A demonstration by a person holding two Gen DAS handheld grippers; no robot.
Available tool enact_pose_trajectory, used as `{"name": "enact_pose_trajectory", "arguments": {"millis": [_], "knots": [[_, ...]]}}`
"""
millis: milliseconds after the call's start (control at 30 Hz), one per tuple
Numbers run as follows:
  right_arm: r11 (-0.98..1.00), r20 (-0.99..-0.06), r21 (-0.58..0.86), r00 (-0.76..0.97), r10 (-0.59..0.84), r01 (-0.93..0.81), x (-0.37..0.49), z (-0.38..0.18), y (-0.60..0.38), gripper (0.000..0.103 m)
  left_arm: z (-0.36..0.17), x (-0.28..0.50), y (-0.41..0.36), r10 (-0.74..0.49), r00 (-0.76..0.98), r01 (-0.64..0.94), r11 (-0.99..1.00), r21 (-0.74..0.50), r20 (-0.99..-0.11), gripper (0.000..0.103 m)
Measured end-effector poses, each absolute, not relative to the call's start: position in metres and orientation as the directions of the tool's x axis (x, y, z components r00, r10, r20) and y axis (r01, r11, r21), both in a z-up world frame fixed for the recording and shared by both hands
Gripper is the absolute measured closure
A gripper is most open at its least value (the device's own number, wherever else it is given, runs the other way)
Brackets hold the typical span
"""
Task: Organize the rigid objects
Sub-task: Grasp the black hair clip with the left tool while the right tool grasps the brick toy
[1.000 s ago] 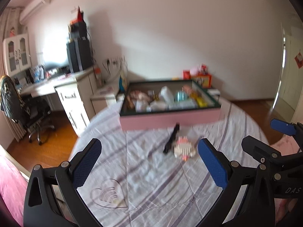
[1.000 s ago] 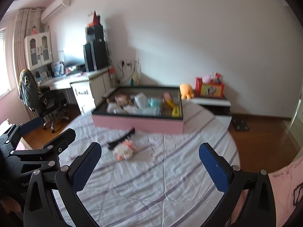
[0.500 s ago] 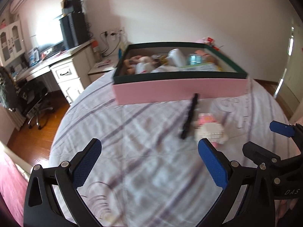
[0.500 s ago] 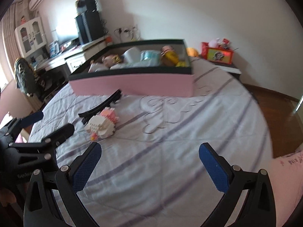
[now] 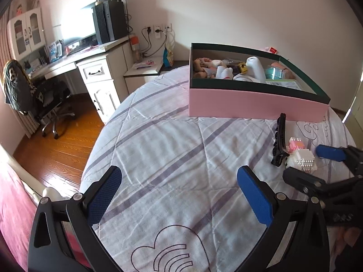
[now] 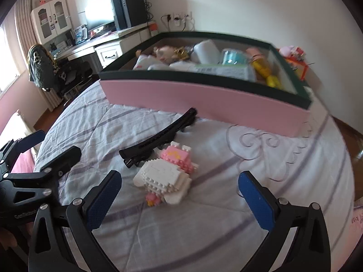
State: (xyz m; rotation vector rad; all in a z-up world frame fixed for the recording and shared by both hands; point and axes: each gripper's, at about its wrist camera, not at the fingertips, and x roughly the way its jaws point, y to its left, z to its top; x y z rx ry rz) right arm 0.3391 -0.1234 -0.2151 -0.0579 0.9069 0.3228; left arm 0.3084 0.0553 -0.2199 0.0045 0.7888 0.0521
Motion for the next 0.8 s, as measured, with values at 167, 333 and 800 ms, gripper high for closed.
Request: {"name": "enact_pose_trajectory", "arguments": {"millis": [167,333,800], "knots": [[0.942,-0.771,0.104,0.572,0.279,-0.32,0.338,-0.218,-0.131,0.025,-0.22,0.309,0.042,-0.007,0.703,0.017,1.0,0.006,-0.711,0.0],[0.93,-0.755,0.128,0.574,0.317,-0.345,0.335,-0.216,-0.143,0.052,-0.22,0.315,0.018,-0.04,0.691,0.079,0.997,0.02,-0.722,0.0],[0.974,-0.742,0.111,0.636,0.214,-0.198,0.332,-0.213,-0.208,0.051,-0.231,0.368,-0.065,-0.088,0.622,0.264,0.959,0.102,-0.778,0.058]]}}
